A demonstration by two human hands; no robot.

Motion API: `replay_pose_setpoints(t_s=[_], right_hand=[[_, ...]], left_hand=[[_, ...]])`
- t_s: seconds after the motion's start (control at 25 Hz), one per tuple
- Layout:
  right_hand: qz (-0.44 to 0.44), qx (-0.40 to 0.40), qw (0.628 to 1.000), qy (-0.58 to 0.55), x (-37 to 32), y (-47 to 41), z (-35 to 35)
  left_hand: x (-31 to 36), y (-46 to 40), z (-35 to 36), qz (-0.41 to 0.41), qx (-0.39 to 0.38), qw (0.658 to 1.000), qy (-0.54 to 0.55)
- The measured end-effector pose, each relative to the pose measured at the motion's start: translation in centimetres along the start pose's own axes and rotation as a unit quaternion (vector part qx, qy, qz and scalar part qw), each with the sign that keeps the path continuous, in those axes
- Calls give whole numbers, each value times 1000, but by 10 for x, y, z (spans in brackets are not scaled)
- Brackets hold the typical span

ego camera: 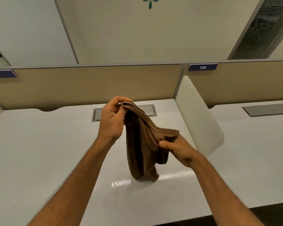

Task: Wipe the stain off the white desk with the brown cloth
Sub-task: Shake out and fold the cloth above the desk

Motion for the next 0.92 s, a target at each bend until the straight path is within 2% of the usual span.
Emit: replay_pose_setpoints(t_s=[0.12,0.16,0.24,0.32,0.36,0.48,0.64,0.76,0.92], right_hand=[[-75,21,994,-77,-44,-8,-10],[-99,16,991,-90,-61,-10,-9],[-132,7,987,-91,-90,-14,-2],[-144,7,986,-84,-110,-20,1],[-143,18,986,-79,-117,-22,-1],[-128,50,988,-74,-132,-26,-16],[-108,42,983,-142,-121,-29,-33],[-48,31,983,-176,-67,-28,-26],[46,5,961,-272,22,-15,2]], left_hand=[[-34,1,-17,-78,69,992,72],[-49,6,-13,-122,62,986,95],[-85,33,17,-234,-42,962,135],[-115,80,50,-315,-177,928,96],[-123,99,60,-333,-217,916,58],[-130,120,67,-329,-238,913,20],[-113,109,67,-316,-214,916,126],[-102,101,65,-325,-194,901,212],[-101,93,55,-327,-151,903,233]])
Point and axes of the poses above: each hand's wrist, its own y-axis away from the middle knuckle, its own z-axis out of the palm, x = y × z, the point moved 8 cm from there along -y, towards the middle knuckle, and after that the axes turned 3 degrees about x, right-handed, at the moved point
